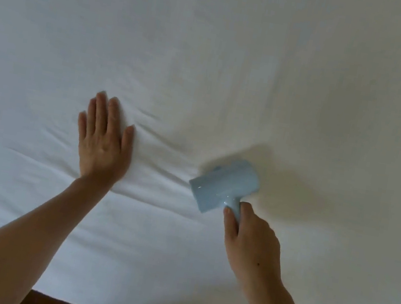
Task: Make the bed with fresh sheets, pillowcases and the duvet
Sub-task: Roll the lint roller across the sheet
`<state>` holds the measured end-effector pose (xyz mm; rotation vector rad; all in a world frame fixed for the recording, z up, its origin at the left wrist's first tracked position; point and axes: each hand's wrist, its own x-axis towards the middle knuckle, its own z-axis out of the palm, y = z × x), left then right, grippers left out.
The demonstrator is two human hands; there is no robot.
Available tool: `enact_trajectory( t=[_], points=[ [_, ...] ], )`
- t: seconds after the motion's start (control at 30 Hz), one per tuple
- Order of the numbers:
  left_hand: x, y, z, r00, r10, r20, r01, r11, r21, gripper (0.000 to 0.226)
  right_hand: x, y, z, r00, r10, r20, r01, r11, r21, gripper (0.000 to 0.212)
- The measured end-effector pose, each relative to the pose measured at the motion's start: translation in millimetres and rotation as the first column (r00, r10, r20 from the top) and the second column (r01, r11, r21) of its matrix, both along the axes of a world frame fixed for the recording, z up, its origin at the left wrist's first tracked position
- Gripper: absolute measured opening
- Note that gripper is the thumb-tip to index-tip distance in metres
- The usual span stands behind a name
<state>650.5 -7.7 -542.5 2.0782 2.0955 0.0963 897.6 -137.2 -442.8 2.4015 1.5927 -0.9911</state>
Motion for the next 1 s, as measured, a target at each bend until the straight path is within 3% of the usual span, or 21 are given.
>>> enact_trajectory(
  t=[0.07, 0.13, 0.2, 0.37, 0.5, 0.63, 0.77, 1.0],
  points=[
    [32, -13, 12, 0.991, 0.073, 0.113, -0.075, 0.997, 0.015, 0.071, 14, -39, 3, 0.999, -0.043, -0.019, 0.043, 0.998, 0.038, 0.019],
    [71, -29, 23, 0.982, -0.076, 0.172, 0.065, 0.996, 0.069, 0.064, 31, -79, 4, 0.994, -0.112, -0.020, 0.113, 0.993, 0.045, 0.015],
    [104, -46, 24, 0.962, -0.214, 0.170, 0.200, 0.975, 0.095, 0.059, 47, -118, 6, 0.985, -0.169, -0.026, 0.169, 0.986, -0.004, 0.012],
    [129, -80, -1, 0.981, -0.133, 0.141, 0.135, 0.991, -0.009, 0.056, 72, -182, 7, 0.967, -0.238, -0.087, 0.232, 0.970, -0.071, 0.020],
    [103, -100, -6, 0.984, -0.170, 0.045, 0.172, 0.984, -0.038, 0.056, 72, -190, -4, 0.970, -0.240, -0.028, 0.236, 0.967, -0.099, 0.022],
    [94, -103, -5, 0.980, -0.200, 0.005, 0.200, 0.979, -0.039, 0.056, 62, -148, -14, 0.985, -0.171, 0.024, 0.172, 0.983, -0.059, 0.021],
    [94, -103, -7, 0.981, -0.195, 0.020, 0.196, 0.979, -0.047, 0.056, 48, -63, -21, 0.998, -0.055, 0.036, 0.055, 0.998, 0.010, 0.033],
    [90, -103, -14, 0.979, -0.185, 0.091, 0.185, 0.983, 0.009, 0.053, 11, 86, -31, 0.999, -0.004, 0.041, -0.004, 0.985, 0.174, 0.033]
  ],
)
